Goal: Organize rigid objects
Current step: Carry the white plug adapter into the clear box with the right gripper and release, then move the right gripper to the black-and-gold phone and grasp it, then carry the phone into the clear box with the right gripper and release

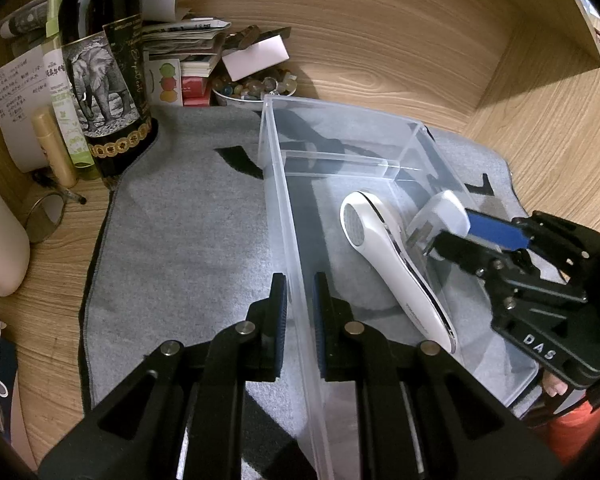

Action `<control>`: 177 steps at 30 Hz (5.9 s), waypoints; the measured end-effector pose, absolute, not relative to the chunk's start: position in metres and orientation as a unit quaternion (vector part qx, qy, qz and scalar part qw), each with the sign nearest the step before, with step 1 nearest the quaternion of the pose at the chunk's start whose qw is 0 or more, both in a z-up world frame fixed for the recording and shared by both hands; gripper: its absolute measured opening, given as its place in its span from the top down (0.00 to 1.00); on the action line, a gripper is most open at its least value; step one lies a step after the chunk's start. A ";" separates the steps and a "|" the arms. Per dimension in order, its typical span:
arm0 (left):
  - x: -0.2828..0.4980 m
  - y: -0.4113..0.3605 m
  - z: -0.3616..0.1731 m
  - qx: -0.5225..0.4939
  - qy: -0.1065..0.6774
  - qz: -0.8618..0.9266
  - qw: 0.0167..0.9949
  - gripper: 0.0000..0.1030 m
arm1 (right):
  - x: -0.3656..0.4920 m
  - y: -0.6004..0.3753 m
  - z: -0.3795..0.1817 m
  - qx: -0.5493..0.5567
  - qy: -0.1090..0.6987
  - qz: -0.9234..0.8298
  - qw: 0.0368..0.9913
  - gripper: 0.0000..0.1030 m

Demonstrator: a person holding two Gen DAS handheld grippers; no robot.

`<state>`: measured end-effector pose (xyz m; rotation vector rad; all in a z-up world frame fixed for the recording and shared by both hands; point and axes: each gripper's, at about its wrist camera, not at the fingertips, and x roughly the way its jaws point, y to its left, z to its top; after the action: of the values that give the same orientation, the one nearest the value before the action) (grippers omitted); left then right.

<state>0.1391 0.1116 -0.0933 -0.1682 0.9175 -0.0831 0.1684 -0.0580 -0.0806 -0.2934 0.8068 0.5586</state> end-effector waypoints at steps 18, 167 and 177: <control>0.139 0.111 -0.094 -0.080 0.442 -0.043 0.892 0.88 | 0.152 -0.070 -0.054 -0.118 0.346 0.263 0.893 0.49; 0.134 0.112 -0.095 -0.085 0.437 -0.048 0.894 0.88 | 0.167 -0.012 -0.086 -0.160 0.423 0.328 0.829 0.79; 0.134 0.111 -0.094 -0.085 0.436 -0.048 0.895 0.88 | 0.157 -0.037 -0.060 -0.135 0.375 0.314 0.861 0.53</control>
<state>0.1340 0.1114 -0.0942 -0.1753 0.9033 -0.0998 0.1572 -0.0368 -0.0597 -0.2833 0.7870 0.6597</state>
